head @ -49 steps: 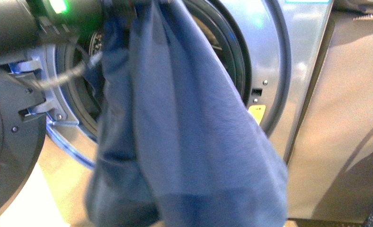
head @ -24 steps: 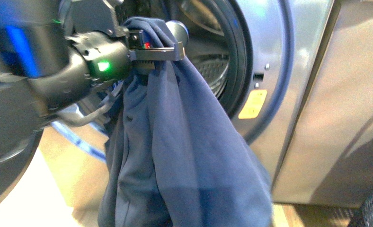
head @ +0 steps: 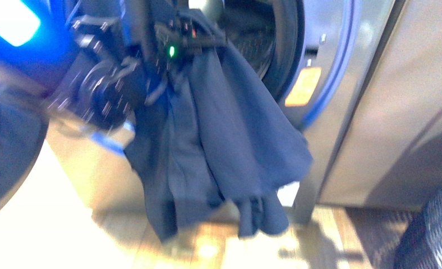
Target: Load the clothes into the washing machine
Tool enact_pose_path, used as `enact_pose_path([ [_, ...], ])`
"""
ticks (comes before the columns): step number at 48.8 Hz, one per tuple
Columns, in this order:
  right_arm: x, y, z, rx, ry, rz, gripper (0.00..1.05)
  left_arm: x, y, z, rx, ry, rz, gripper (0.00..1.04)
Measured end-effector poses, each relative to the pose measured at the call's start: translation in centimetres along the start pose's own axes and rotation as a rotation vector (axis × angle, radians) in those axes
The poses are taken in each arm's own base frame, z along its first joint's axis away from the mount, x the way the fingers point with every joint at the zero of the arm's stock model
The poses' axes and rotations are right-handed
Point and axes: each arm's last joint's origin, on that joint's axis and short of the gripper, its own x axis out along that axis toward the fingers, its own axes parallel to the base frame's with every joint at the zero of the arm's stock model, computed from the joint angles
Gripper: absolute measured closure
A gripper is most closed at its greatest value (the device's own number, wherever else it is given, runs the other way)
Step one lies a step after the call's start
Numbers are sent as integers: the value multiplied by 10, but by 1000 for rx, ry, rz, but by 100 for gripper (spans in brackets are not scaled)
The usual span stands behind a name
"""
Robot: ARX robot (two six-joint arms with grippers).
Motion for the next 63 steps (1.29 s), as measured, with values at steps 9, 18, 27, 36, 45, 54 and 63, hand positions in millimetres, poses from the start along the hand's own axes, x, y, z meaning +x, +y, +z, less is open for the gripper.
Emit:
enact_pose_path([
  [9, 0, 0, 0, 0, 0, 0, 102, 36, 6, -11, 45, 22, 37, 98],
  [18, 0, 0, 0, 0, 0, 0, 102, 68, 11, -19, 66, 53, 71, 98],
  [27, 0, 0, 0, 0, 0, 0, 102, 98, 11, -23, 75, 69, 107, 98],
  [36, 0, 0, 0, 0, 0, 0, 102, 119, 15, -21, 77, 20, 194, 98],
  [45, 0, 0, 0, 0, 0, 0, 102, 130, 23, -16, 81, -21, 247, 98],
  [54, 0, 0, 0, 0, 0, 0, 102, 141, 27, -15, 93, -24, 267, 98],
  [63, 0, 0, 0, 0, 0, 0, 102, 144, 27, -17, 118, -45, 296, 98],
])
